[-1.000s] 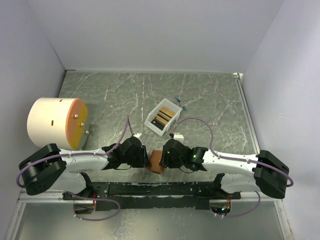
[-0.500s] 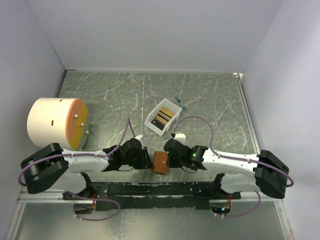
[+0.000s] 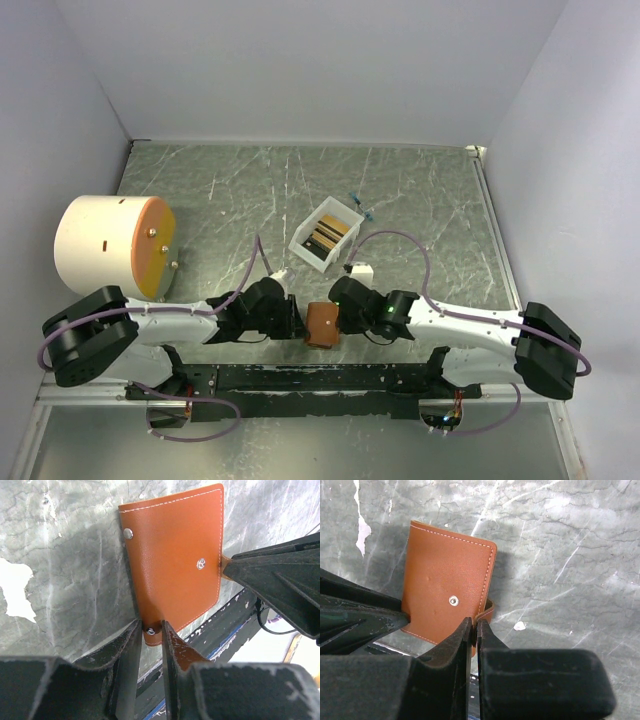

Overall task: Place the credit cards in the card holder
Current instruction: Close the card holder at the center of the board.

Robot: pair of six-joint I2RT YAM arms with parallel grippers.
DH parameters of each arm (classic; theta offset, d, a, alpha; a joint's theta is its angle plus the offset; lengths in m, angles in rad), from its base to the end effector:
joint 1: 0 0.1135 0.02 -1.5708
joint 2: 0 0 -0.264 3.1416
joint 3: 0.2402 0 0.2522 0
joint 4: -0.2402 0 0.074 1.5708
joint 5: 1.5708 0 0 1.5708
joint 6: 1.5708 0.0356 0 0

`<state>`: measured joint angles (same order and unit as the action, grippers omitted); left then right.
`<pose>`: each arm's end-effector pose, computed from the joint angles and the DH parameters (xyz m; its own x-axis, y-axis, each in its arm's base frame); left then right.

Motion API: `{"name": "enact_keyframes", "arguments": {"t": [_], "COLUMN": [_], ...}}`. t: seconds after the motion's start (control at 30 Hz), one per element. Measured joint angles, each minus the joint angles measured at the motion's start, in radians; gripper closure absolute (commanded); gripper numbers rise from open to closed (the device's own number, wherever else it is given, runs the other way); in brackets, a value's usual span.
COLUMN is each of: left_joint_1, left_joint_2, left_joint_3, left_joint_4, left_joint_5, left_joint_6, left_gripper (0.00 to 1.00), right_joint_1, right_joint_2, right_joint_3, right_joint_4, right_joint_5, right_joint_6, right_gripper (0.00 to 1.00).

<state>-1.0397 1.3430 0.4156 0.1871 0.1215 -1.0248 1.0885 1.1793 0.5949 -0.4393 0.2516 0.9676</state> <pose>0.1158 -0.2057 0.1369 -0.9476 -0.0617 -0.3135 0.1760 0.7180 -0.6734 0.1067 0.1847 0.1798 -0.8819 0.0352 -0.4702 -0.1264 0.9430 0.3078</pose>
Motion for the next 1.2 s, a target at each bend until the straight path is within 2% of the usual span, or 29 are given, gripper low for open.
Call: {"name": "enact_keyframes", "arguments": {"t": [0.7, 1.1, 1.2], "left_joint_1": [-0.012, -0.013, -0.013], "left_joint_2": [0.034, 0.034, 0.034], "left_joint_3": [-0.002, -0.006, -0.006], "left_joint_4": [0.043, 0.071, 0.071], "left_joint_5": [0.025, 0.029, 0.029], "left_joint_6": [0.009, 0.016, 0.022], "left_gripper": [0.61, 0.62, 0.62], "right_joint_1": [-0.001, -0.001, -0.001], "right_joint_2": [0.092, 0.095, 0.095], "right_joint_3": [0.011, 0.009, 0.009], "right_joint_4": [0.068, 0.132, 0.130], "right_joint_5": [-0.005, -0.032, -0.022], "right_joint_6": [-0.026, -0.024, -0.019], "right_gripper": [0.93, 0.92, 0.89]}}
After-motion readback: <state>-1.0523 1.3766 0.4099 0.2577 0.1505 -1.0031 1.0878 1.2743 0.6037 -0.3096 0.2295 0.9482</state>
